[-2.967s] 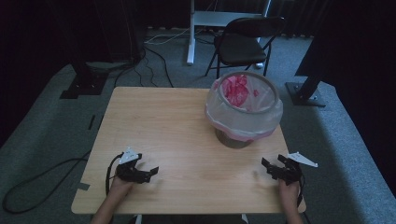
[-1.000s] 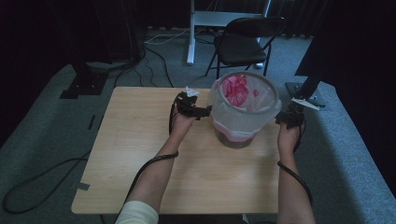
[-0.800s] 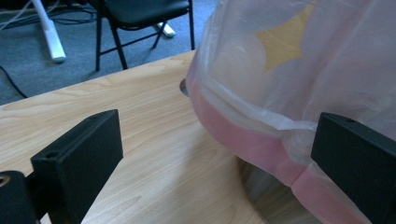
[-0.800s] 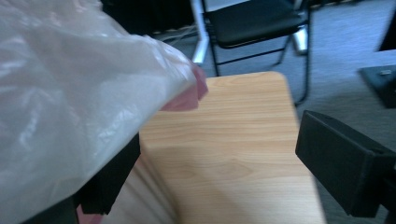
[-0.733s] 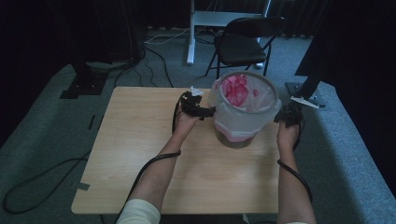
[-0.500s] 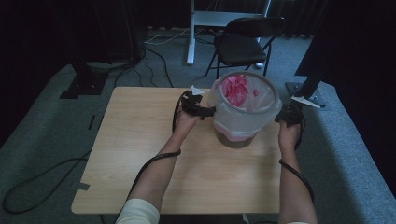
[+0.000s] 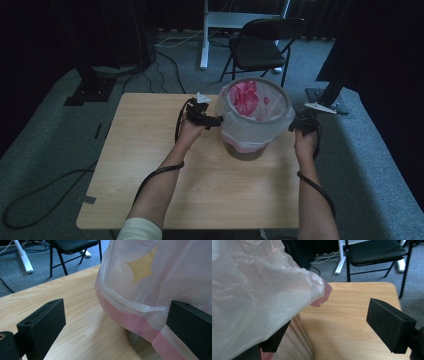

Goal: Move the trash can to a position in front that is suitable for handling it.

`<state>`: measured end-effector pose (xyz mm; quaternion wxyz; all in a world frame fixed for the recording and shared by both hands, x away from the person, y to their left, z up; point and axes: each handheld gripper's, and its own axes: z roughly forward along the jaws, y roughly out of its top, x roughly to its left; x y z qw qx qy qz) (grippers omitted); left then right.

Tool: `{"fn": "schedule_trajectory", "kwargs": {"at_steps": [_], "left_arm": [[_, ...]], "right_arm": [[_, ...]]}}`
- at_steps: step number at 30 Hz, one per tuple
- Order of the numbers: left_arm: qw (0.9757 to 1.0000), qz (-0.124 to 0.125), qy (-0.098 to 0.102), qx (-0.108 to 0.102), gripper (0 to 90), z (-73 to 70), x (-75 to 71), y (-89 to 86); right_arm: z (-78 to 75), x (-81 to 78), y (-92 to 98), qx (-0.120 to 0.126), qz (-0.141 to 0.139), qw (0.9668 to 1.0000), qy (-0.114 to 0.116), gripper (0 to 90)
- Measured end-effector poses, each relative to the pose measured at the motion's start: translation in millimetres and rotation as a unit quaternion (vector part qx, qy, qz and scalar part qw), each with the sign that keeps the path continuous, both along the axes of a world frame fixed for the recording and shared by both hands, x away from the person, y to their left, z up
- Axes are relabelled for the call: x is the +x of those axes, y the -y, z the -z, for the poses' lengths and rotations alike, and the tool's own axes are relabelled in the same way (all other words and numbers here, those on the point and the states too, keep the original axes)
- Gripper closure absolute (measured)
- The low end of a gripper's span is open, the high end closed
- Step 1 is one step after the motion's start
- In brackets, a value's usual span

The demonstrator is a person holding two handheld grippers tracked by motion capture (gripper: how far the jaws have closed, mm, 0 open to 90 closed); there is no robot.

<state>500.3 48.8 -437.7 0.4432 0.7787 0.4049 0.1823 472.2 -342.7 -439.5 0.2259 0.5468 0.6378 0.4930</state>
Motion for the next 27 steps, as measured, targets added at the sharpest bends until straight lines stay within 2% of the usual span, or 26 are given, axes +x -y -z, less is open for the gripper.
{"fn": "schedule_trajectory", "kwargs": {"at_steps": [4,8,12,19,27], "left_arm": [[1.0000,-0.005,0.001,-0.004,2.2,0.9,-4.1,-12.2],[0.9999,-0.010,-0.006,-0.013,2.2,4.1,-8.0,-26.8],[0.9998,-0.016,-0.005,-0.013,2.2,4.3,-13.7,-41.7],[0.9996,-0.028,-0.001,0.002,2.2,1.1,-23.6,-66.5],[0.9989,-0.046,-0.004,0.013,2.3,0.4,-31.2,-94.2]], "right_arm": [[-1.0,0.7,-10.1,-0.001,-0.016,0.9998,-0.011,18.5],[-1.9,-0.2,-22.8,-0.010,-0.029,0.9995,-0.007,18.5],[-1.9,0.4,-36.1,-0.010,-0.045,0.9989,-0.007,18.5],[-1.5,1.5,-60.6,-0.004,-0.066,0.9978,-0.009,18.5],[-3.7,2.5,-89.3,-0.014,-0.090,0.9957,-0.011,18.5]]}}
